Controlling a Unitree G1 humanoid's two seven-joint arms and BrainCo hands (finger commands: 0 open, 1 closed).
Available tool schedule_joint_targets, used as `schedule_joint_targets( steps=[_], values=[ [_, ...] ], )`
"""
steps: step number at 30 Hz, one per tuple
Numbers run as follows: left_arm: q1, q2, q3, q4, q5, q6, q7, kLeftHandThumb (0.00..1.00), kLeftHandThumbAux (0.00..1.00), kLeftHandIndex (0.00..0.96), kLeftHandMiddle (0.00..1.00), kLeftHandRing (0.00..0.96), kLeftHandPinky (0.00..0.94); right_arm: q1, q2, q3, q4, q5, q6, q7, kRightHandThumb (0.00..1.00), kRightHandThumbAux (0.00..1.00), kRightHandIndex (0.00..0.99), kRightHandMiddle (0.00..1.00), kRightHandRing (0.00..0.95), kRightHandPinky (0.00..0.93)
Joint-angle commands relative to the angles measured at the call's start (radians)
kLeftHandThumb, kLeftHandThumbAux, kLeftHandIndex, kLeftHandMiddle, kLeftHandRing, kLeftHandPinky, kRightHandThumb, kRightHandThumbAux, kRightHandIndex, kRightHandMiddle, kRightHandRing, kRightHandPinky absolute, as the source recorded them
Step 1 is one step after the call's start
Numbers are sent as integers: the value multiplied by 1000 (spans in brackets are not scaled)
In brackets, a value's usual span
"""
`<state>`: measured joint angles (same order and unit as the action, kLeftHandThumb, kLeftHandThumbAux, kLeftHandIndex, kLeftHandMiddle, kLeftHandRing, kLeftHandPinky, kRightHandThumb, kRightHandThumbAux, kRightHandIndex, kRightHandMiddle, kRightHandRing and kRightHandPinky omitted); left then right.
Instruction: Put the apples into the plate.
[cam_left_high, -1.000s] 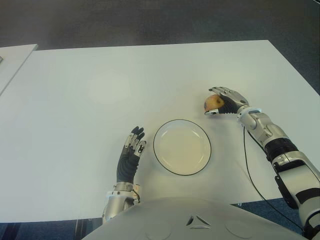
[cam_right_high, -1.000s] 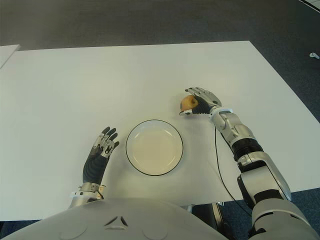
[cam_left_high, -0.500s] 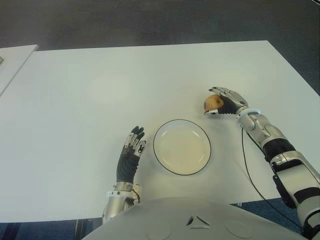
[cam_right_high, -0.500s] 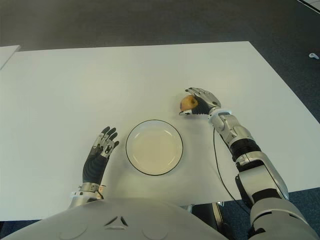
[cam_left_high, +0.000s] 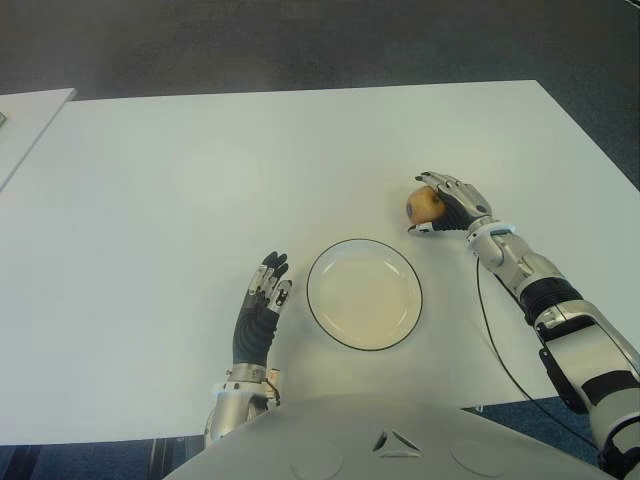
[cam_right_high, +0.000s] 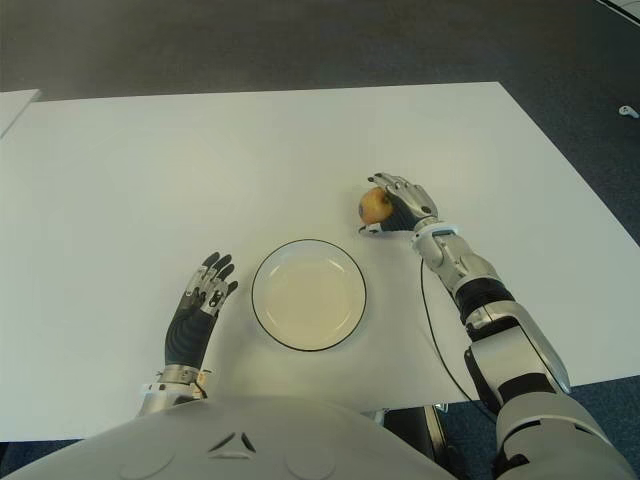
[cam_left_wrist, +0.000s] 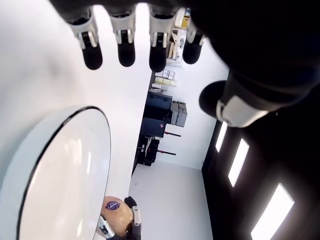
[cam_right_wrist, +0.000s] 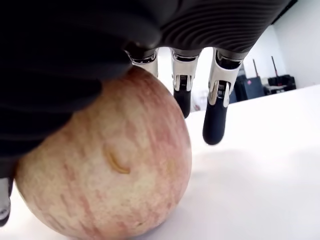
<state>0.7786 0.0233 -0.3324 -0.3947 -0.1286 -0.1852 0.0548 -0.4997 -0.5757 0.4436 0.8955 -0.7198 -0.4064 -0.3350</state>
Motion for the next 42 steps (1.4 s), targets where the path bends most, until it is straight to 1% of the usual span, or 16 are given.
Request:
schedule_joint_targets(
  steps=[1,4,6,9,16,23,31,37,42],
  values=[
    [9,-35,-35,-11,-1,11,4,259,542,93,106,86,120,19,12,19,34,-19,-14,-25,387,682,634,742,738,710],
    [7,-36,-36,-10,-4,10,3,260,540,92,106,86,124,9,15,24,50,-20,-19,-37,400,711,660,762,756,736],
    [6,-38,-36,-8,-7,7,2,260,534,87,107,90,130,-1,18,26,62,-19,-18,-36,416,742,697,798,782,778],
    [5,-38,-37,-8,-6,8,3,254,526,79,104,89,126,-9,19,27,71,-14,-22,-28,434,762,727,831,804,811],
    [4,-43,-39,-8,-6,8,7,252,525,80,110,97,136,-16,15,22,68,-1,-37,-1,476,781,776,882,843,849],
    [5,-43,-42,-10,0,10,10,257,527,73,105,90,116,-16,13,14,60,15,-45,18,516,781,799,902,860,861],
    [5,-40,-42,-12,-3,9,6,254,515,69,99,82,108,-13,13,3,44,27,-36,41,548,779,814,908,871,873],
    [5,-40,-42,-12,-3,7,5,254,516,69,103,87,118,-10,12,-2,30,32,-28,56,556,776,824,918,880,880],
    [5,-43,-42,-12,-10,4,4,264,515,86,114,95,128,-9,11,-5,21,34,-23,65,544,776,822,923,882,880]
  ],
)
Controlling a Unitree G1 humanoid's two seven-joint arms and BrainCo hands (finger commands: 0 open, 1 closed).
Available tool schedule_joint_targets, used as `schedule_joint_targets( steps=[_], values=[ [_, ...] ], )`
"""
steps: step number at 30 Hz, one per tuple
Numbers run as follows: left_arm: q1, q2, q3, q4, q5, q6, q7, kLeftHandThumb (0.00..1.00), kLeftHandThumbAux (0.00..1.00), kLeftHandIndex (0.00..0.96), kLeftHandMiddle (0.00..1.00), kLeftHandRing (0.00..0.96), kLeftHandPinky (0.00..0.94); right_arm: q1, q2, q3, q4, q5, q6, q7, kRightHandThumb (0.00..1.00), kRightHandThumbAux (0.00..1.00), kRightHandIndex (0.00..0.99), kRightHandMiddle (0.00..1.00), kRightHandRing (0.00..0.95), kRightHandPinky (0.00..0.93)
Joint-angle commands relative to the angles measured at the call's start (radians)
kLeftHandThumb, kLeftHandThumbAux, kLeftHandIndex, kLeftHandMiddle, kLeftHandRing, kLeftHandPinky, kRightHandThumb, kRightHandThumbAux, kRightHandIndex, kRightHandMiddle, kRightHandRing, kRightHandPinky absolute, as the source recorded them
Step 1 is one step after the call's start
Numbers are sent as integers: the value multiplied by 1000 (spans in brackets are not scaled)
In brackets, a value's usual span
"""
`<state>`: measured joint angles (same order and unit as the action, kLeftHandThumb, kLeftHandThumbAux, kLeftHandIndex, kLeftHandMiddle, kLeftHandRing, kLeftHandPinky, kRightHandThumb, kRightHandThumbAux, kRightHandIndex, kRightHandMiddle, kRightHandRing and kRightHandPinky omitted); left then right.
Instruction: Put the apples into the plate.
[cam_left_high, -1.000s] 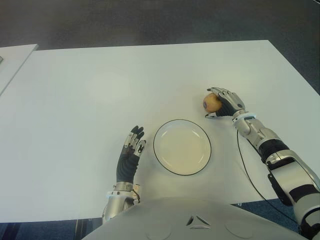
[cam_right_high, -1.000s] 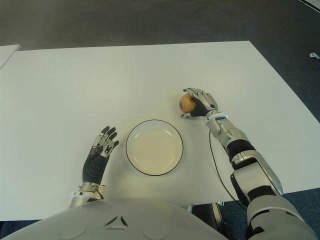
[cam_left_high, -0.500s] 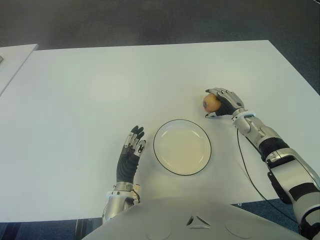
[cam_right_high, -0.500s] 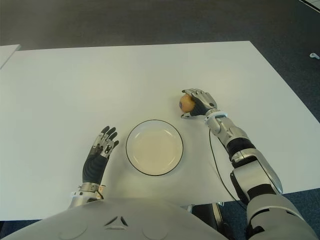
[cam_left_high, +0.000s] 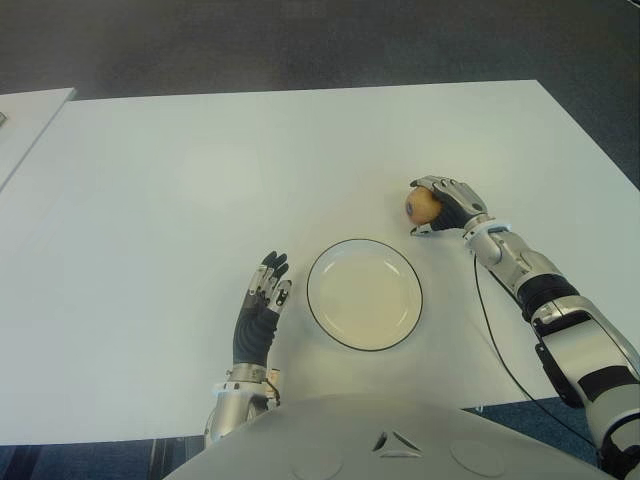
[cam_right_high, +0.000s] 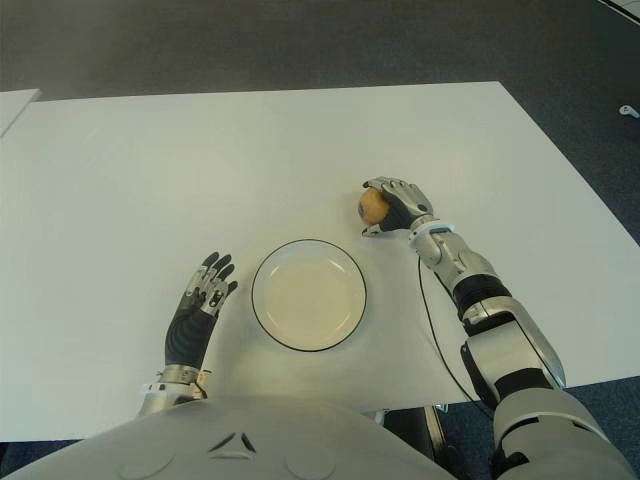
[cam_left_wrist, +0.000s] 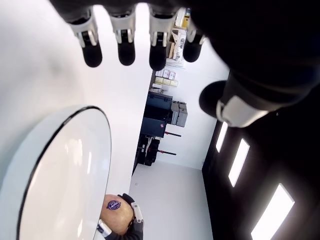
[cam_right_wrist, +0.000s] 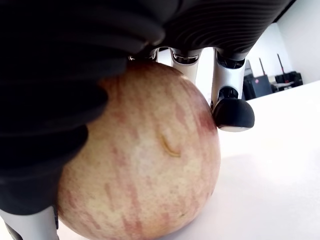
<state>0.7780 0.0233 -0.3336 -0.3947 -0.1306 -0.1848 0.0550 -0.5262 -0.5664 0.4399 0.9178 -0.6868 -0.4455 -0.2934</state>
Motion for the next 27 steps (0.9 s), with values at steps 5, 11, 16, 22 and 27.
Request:
schedule_joint_targets(
  steps=[5,11,16,22,27],
  values=[
    [5,-42,-41,-13,-3,1,6,274,521,98,118,97,124,20,1,-4,-8,2,23,35,535,779,819,924,884,882],
    [11,-42,-42,-21,-5,6,8,272,524,89,112,90,126,24,-1,-6,-20,-2,29,40,535,777,816,923,884,883],
    [10,-43,-42,-19,-7,5,8,267,525,81,108,90,127,24,-2,-5,-22,-4,26,43,540,778,817,923,884,883],
    [9,-42,-41,-19,-17,7,3,264,530,79,107,90,120,24,-4,-3,-27,-5,25,47,555,779,821,923,884,882],
    [9,-40,-43,-20,-15,6,3,262,527,75,105,88,119,24,-5,-4,-30,-6,29,51,566,776,825,918,881,878]
  ],
)
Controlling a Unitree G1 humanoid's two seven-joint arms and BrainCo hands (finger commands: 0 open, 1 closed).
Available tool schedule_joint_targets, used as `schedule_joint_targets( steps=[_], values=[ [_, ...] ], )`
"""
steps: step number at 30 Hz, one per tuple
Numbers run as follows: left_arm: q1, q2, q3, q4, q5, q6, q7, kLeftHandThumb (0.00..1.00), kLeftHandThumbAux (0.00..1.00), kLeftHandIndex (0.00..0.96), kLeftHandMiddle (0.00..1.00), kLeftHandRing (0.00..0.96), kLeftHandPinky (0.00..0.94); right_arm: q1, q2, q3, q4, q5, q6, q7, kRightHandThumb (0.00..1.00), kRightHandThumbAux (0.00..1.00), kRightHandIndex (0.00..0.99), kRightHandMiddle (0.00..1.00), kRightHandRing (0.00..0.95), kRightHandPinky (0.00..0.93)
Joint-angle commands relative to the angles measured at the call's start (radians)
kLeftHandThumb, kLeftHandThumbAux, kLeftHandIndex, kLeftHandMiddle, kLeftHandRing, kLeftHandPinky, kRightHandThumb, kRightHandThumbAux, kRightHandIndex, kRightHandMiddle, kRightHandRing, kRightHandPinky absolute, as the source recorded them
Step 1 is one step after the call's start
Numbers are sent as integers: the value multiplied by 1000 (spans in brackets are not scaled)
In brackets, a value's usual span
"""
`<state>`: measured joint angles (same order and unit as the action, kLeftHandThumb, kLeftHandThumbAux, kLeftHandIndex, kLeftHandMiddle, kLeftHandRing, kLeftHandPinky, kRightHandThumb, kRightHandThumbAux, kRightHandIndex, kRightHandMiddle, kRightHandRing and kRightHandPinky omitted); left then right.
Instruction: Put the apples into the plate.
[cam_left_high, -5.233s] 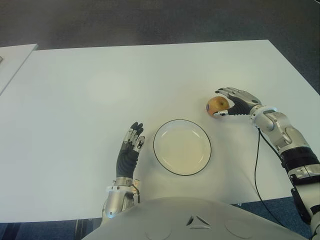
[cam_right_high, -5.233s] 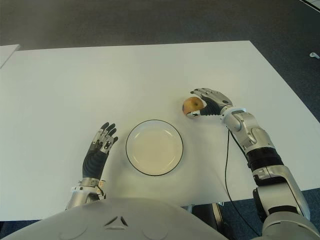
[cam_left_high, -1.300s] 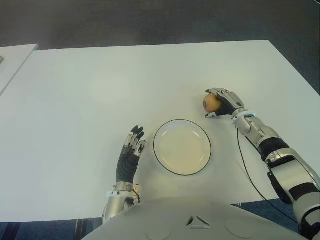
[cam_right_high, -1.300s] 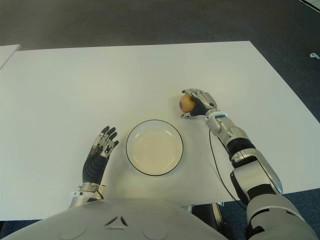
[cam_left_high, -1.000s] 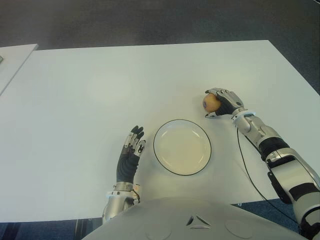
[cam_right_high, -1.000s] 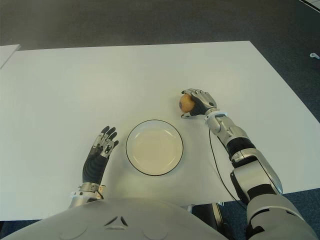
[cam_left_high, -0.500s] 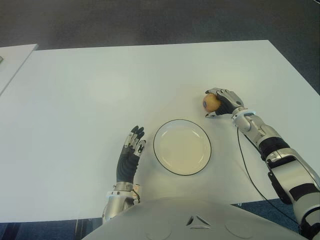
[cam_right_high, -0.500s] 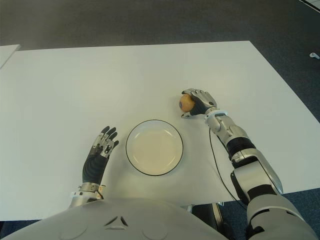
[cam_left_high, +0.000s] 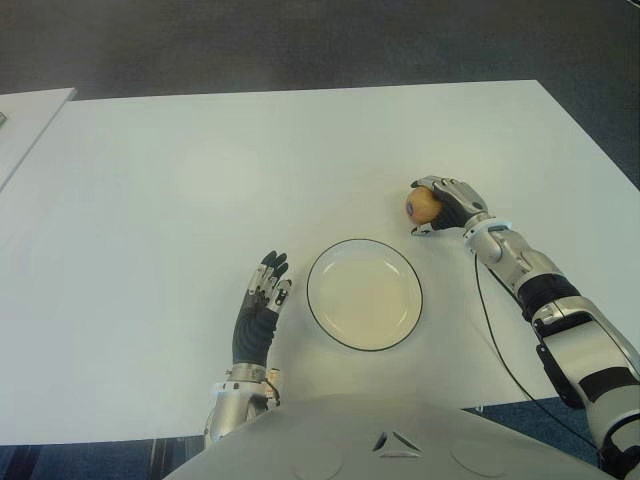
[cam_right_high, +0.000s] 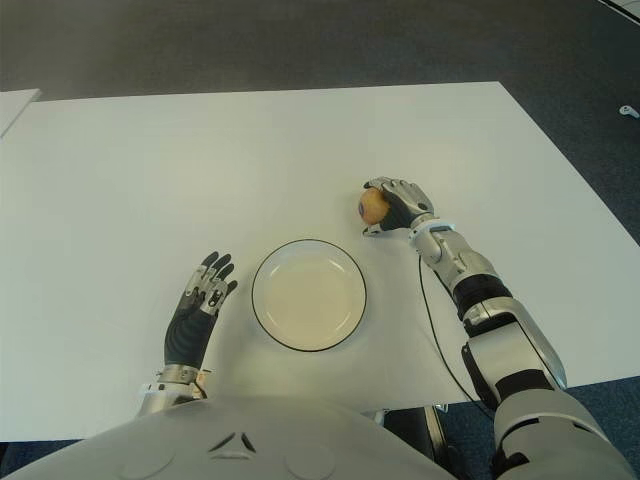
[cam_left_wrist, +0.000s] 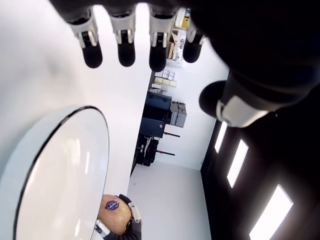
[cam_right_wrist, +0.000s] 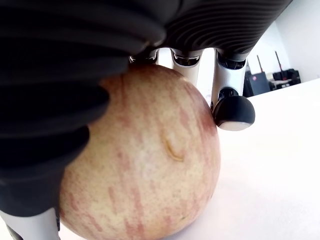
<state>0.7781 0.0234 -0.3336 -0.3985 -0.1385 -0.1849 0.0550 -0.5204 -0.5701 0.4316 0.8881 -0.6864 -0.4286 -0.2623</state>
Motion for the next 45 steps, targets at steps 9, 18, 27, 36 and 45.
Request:
schedule_joint_targets(
  steps=[9,18,27,36,45],
  values=[
    [7,-44,-42,-10,-6,-2,4,270,522,97,119,102,140,20,-2,2,-6,-5,17,24,573,772,826,920,883,883],
    [9,-42,-44,-13,3,1,7,265,514,79,116,101,139,22,-2,0,-11,-3,22,32,560,773,821,922,884,881],
    [9,-38,-42,-20,-1,6,4,265,510,80,104,85,104,22,-4,0,-16,-4,20,36,566,769,827,924,886,885],
    [8,-35,-42,-20,6,9,5,260,510,79,99,78,109,25,-2,-2,-18,-4,26,37,567,770,821,925,887,886],
    [7,-36,-41,-18,-5,4,0,266,527,89,112,90,125,25,-2,0,-20,-7,33,37,556,768,815,925,885,886]
  ],
)
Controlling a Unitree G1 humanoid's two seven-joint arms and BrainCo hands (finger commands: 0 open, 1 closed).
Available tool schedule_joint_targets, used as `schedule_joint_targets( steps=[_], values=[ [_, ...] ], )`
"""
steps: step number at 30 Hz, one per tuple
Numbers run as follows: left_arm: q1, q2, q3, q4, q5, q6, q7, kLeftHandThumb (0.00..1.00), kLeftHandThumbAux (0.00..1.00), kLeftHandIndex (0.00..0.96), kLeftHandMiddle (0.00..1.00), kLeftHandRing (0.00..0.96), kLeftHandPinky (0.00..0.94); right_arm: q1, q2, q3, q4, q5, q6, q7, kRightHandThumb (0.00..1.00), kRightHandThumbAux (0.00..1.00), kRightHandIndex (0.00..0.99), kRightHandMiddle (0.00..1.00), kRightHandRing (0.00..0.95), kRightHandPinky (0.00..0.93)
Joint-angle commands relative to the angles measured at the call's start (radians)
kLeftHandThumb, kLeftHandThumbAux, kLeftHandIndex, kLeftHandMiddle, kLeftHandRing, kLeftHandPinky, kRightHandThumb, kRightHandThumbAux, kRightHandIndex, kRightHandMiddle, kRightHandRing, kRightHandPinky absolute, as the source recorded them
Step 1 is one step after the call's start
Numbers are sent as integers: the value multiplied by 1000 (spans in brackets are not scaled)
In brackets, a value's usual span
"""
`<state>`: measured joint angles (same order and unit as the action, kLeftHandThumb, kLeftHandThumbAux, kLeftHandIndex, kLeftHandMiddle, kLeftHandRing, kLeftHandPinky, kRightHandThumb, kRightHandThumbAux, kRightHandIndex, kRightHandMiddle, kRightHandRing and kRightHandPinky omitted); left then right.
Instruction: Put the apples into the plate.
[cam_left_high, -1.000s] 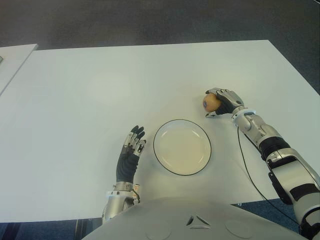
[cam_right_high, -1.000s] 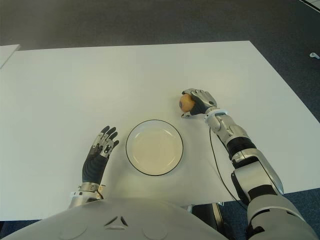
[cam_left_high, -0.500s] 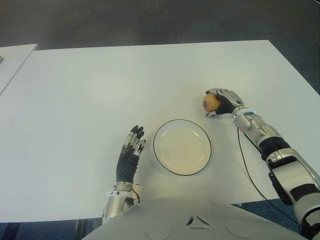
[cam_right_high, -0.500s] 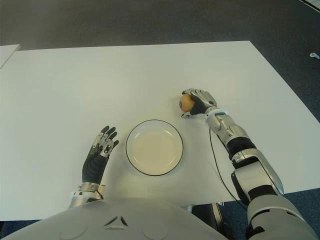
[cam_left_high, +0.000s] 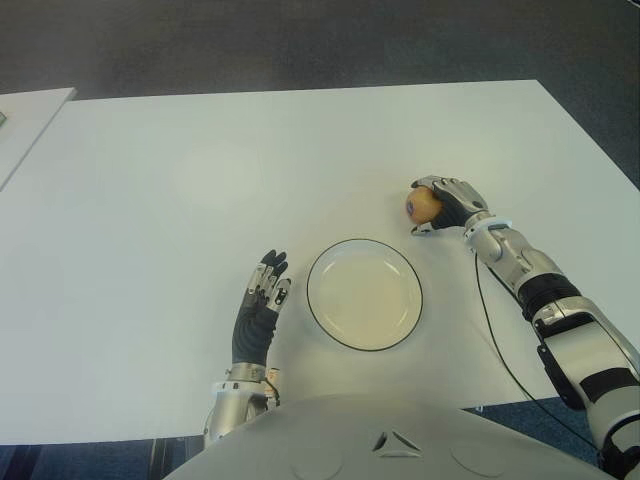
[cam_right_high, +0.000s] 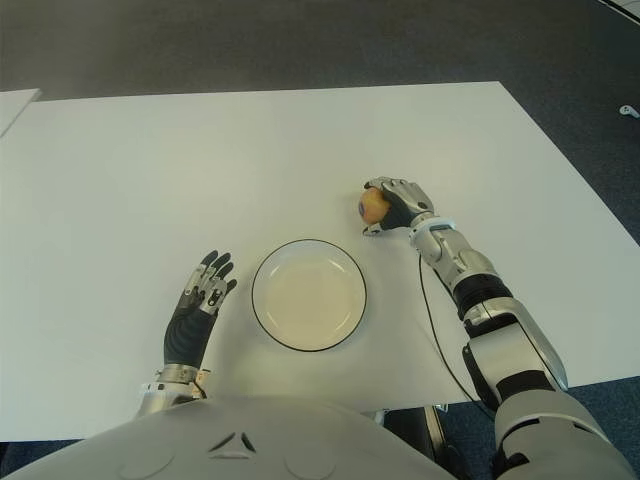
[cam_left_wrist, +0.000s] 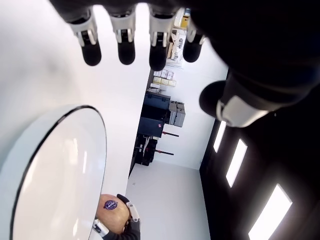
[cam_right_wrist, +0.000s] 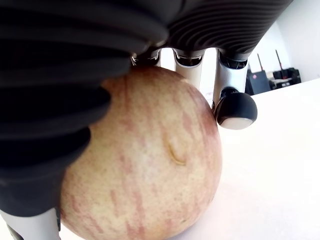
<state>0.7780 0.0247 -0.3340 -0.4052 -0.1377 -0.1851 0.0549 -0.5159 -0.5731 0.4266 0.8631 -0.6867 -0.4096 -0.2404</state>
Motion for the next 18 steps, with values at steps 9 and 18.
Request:
schedule_joint_targets(
  steps=[9,18],
  values=[
    [15,-38,-45,-19,-5,12,5,267,525,87,114,97,129,22,-3,7,1,-13,17,14,554,772,816,923,886,882],
    [13,-38,-43,-17,2,10,7,258,516,91,116,98,132,22,-1,6,2,-14,15,16,562,770,821,921,885,881]
  ],
)
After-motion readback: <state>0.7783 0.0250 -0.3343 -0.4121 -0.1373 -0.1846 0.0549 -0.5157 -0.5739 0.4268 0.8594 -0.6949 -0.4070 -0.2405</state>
